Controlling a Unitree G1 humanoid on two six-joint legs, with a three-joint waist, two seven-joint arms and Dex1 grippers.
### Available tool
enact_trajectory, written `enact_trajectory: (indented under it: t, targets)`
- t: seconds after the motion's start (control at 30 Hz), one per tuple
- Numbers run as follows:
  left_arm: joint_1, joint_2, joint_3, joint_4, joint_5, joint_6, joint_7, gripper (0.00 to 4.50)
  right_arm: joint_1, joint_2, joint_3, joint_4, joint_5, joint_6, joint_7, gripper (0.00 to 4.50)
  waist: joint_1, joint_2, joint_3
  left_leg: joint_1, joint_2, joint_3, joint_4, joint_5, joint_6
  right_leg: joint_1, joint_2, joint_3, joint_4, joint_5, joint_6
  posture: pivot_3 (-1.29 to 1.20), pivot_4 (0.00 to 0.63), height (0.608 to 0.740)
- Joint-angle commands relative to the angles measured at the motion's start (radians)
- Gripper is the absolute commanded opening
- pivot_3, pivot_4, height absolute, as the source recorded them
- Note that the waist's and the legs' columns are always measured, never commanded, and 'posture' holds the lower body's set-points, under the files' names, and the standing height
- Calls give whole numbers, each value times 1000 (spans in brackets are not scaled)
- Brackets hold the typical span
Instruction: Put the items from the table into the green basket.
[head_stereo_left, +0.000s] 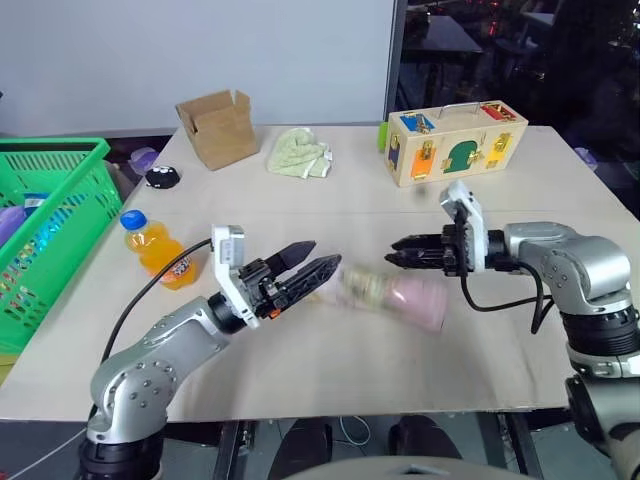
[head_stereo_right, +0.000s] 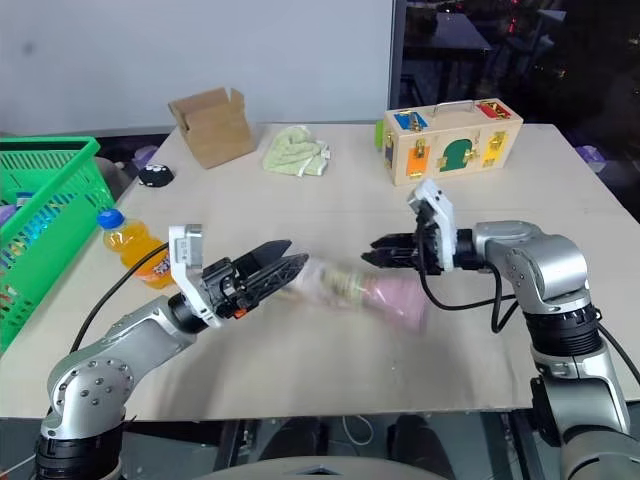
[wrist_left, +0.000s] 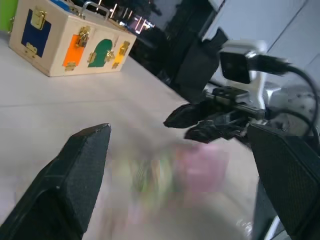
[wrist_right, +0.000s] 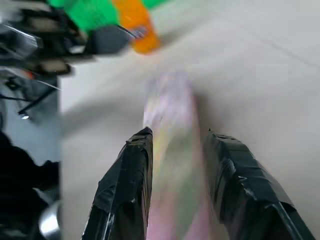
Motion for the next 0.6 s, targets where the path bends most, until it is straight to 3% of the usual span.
enact_trajectory:
  t: [0.03, 0.13, 0.17, 0.23, 0.37, 0.6]
  targets:
    - [78, 46, 65, -58, -56, 4, -7, 4500, -27, -22, 7, -16, 6, -25, -26, 1709, 0, 0, 0, 0, 0, 0, 0, 0, 0, 0, 0, 0, 0, 0, 0, 33, 0, 740]
    - [172, 90, 96, -99, -46, -6, -45, 4500, -20, -84, 56, 0, -42, -103, -4, 1709, 1, 1, 0, 0, 0, 0, -1, 0, 0, -1, 0, 0, 0, -1, -3, 46, 0, 740]
    - [208, 106, 116, -112, -53, -8, -63, 4500, -12, -114, 57, 5, -39, -121, 25, 1954, 2, 1, 1, 0, 0, 0, -1, 0, 0, -1, 0, 0, 0, -2, -4, 46, 0, 740]
    - [266, 137, 150, -128, -55, -13, -104, 4500, 19, -177, 53, -29, 3, -146, 111, 2498, 4, 1, 1, -1, 0, 0, -1, 0, 0, -1, 0, 0, -1, -2, -4, 46, 0, 740]
    - [332, 178, 182, -128, -10, -37, -157, 4500, 79, -264, 128, -119, -21, -234, 184, 4339, 6, 1, 1, 0, -1, 1, -1, 0, 0, -1, -2, 0, -2, -4, -1, 64, 0, 740]
    - [392, 211, 217, -137, 27, -54, -205, 4500, 130, -281, 336, -128, -169, -328, 156, 4446, 4, 1, 1, 2, 1, 4, -1, 0, 0, -1, -1, 1, -2, -4, -1, 82, 0, 740]
